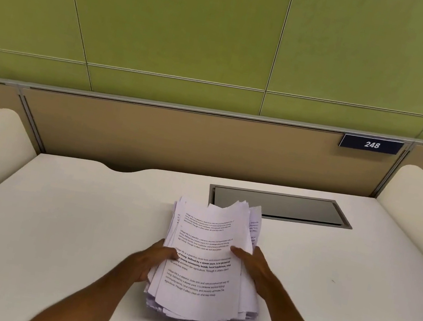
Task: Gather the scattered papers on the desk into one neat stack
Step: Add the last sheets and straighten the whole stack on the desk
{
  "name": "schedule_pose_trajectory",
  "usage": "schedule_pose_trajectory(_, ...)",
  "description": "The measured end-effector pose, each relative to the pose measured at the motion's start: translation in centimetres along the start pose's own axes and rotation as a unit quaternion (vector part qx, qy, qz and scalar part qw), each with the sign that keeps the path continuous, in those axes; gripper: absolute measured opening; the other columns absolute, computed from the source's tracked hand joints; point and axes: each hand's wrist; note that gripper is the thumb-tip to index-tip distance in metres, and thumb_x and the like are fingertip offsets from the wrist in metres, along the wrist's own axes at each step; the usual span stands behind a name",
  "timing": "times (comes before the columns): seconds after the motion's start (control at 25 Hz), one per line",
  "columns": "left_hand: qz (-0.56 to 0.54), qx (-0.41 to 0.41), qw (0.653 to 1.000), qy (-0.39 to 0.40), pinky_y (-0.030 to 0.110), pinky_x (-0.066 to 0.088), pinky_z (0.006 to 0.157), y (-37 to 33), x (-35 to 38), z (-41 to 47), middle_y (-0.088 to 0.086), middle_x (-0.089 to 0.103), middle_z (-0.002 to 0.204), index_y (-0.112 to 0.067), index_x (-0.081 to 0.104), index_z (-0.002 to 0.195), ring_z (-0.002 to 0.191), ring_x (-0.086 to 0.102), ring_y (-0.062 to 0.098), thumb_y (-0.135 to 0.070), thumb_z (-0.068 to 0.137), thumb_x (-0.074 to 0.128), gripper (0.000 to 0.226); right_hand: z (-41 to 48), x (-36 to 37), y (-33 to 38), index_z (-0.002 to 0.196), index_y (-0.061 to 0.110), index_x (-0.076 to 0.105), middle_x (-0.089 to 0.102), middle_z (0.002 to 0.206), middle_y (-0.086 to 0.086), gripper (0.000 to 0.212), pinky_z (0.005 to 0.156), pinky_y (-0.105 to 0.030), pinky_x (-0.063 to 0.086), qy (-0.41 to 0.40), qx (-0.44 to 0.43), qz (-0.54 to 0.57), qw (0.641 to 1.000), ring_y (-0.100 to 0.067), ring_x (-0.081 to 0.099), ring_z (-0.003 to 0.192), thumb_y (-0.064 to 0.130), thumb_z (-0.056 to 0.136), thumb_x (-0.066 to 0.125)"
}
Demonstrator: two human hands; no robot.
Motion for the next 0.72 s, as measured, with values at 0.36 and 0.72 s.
schedule_pose_trajectory(0.36, -0.046, 0.027, 0.999, 0.001, 0.060, 0.046, 0.098, 1.8, -0.7, -2.3, 0.025, 0.063, 0.123, -0.002, 0.047, 0.135, 0.108, 0.063, 0.043, 0.010, 0.084, 0.063, 0.055, -2.7, -1.6, 2.5, 0.137, 0.023, 0.034, 0.061, 0.124, -0.016, 0.064, 0.078, -0.047, 0.061, 0.131, -0.019, -0.041, 0.990, -0.038, 0.067, 0.103, -0.003, 0.087, 0.064)
schedule_pose_trajectory(0.72, -0.183, 0.111, 0.975, -0.062, 0.057, 0.047, 0.096, 1.6, -4.6, -8.9, 0.022, 0.058, 0.131, -0.016, 0.039, 0.140, 0.113, 0.059, 0.042, -0.009, 0.097, 0.049, 0.044, -4.2, 3.9, 3.7, 0.135, 0.030, 0.038, 0.064, 0.125, -0.011, 0.072, 0.074, -0.043, 0.060, 0.217, -0.080, 0.014, 0.973, -0.032, 0.071, 0.100, 0.013, 0.073, 0.072)
Point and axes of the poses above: each hand's wrist, its own z-axis towards the middle knuckle, its own x-axis out of the palm, y = z × x
